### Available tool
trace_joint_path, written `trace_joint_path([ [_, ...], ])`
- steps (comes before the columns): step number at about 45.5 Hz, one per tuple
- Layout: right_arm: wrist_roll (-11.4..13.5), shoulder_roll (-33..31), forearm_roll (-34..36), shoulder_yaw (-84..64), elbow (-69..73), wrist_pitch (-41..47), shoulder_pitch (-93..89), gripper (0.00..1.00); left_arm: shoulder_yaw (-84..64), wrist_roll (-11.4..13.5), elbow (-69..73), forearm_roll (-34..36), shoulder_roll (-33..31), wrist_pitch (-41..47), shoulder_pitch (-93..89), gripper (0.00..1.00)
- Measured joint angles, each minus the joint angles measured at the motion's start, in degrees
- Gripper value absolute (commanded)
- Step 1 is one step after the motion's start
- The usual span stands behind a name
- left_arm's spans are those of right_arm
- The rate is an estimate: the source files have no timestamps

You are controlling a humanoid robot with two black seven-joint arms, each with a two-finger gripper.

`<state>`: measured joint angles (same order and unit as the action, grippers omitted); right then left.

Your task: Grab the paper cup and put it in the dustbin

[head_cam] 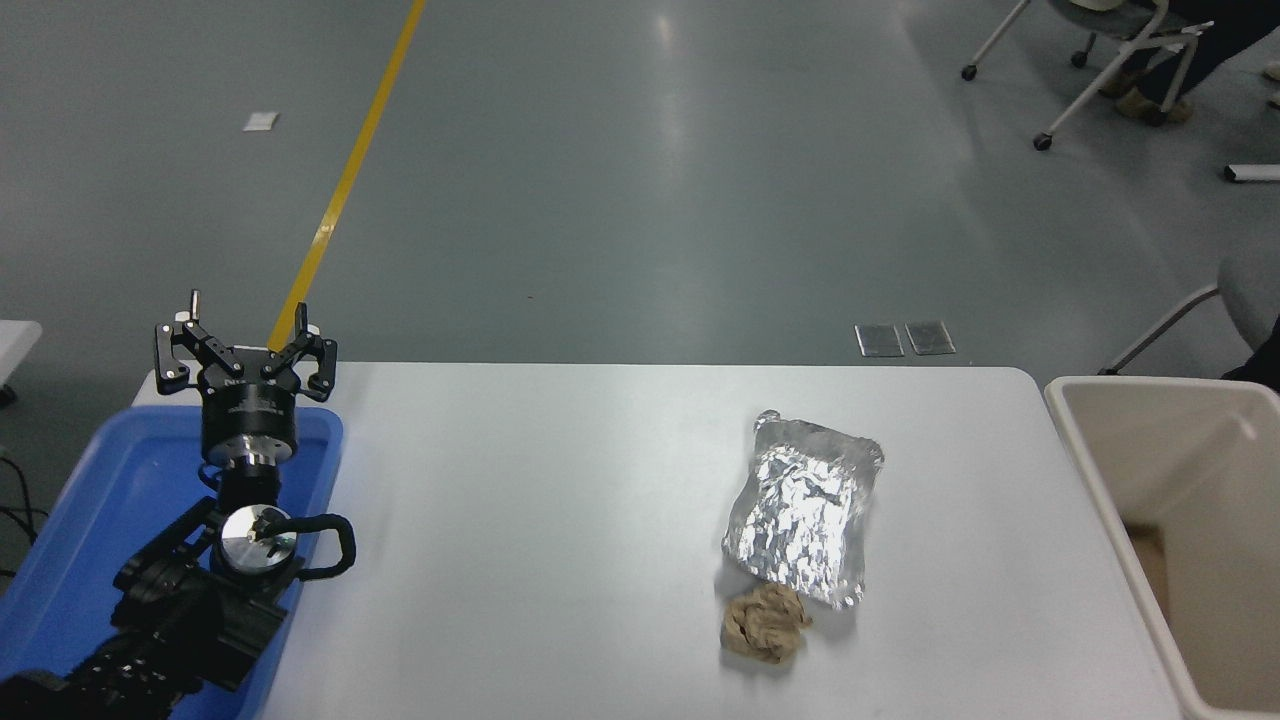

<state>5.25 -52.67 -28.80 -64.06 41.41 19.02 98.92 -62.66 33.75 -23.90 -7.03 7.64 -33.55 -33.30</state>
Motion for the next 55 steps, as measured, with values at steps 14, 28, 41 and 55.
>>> trace_joint_path([
  [14, 2.4, 5.3, 8.6, 18.7, -11.9, -8.9, -29.7, 0.0, 0.0, 0.0, 0.0, 0.0, 0.0, 0.0, 0.0, 0.99],
  [28, 4.1, 13.7, 15.9, 26.3, -16.2, -16.6, -45.0, 0.0, 0.0, 0.1, 0.0, 0.0, 0.0, 0.0, 0.0, 0.99],
  [41, 4.6, 17.7, 18.3, 30.2, -17.3, -19.9, -51.9, 0.0, 0.0, 0.1, 0.0, 0.0, 0.0, 0.0, 0.0, 0.99],
  [55, 4.6, 19.2, 18.8, 31.2, -17.3, -20.2, -53.9, 1.0, 0.0, 0.1, 0.0, 0.0, 0.0, 0.0, 0.0, 0.99],
])
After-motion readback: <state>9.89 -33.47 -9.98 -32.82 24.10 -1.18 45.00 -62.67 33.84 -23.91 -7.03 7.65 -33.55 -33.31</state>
